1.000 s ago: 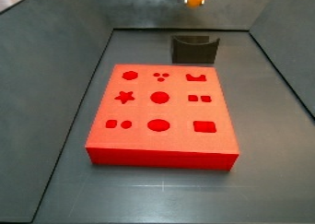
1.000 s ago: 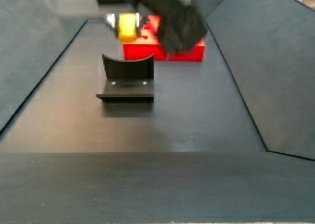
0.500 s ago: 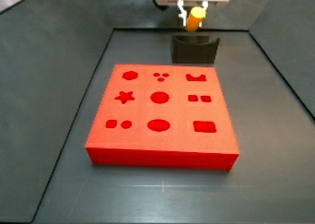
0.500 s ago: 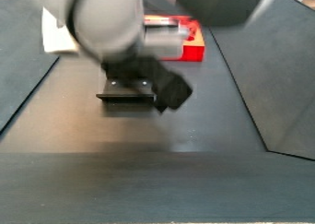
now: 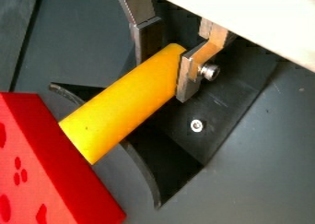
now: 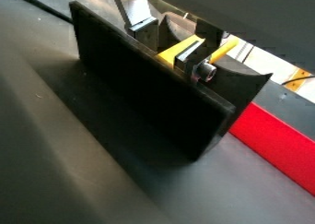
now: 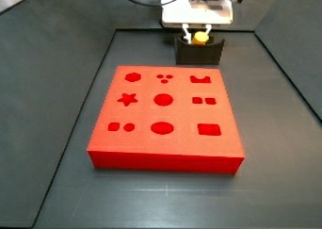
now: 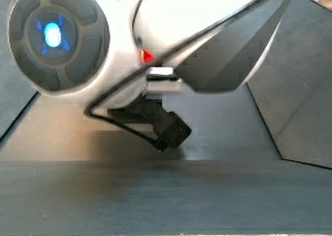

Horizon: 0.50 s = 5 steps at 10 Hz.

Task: Pick up the oval object. Move up. Place the oval object on the fixture. Regrasp the oval object. Move to above the board. Insert the oval object.
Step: Place the oval object on the fixture, then regrasp the oval object.

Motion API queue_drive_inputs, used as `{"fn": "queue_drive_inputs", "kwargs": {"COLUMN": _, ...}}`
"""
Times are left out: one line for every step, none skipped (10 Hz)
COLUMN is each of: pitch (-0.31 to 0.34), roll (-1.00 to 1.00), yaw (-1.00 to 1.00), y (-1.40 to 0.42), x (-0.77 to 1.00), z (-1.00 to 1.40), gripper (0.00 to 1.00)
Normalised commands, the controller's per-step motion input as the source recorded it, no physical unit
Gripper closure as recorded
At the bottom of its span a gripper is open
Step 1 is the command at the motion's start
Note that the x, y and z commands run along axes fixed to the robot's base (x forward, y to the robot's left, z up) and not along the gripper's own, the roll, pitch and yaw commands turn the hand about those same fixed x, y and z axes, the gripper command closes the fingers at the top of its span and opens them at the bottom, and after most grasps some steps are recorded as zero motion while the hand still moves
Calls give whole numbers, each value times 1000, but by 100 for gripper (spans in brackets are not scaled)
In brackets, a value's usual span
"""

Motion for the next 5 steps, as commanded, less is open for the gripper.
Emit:
{"fn": "queue_drive_inputs", "kwargs": {"pitch": -24, "roll": -97, "yaw": -40, "y": 59, "x": 75, "z": -403, "gripper": 100}}
{"fn": "queue_drive_inputs", "kwargs": {"pitch": 0, "roll": 0, "yaw": 0, "y": 0, "x": 0, "z": 0, "gripper": 0}}
{"fn": "queue_drive_inputs", "kwargs": {"pitch": -41, "roll": 4, "yaw": 4, "y": 0, "x": 0, "z": 1000, "gripper": 0}}
{"fn": "queue_drive_inputs", "kwargs": {"pitch": -42, "roll": 10, "yaw": 8, "y": 2, "x": -2, "z": 1000, "gripper": 0}}
{"fn": "queue_drive_inputs", "kwargs": {"pitch": -29, "roll": 29, "yaw": 26, "y": 1, "x": -27, "z": 1000, "gripper": 0}}
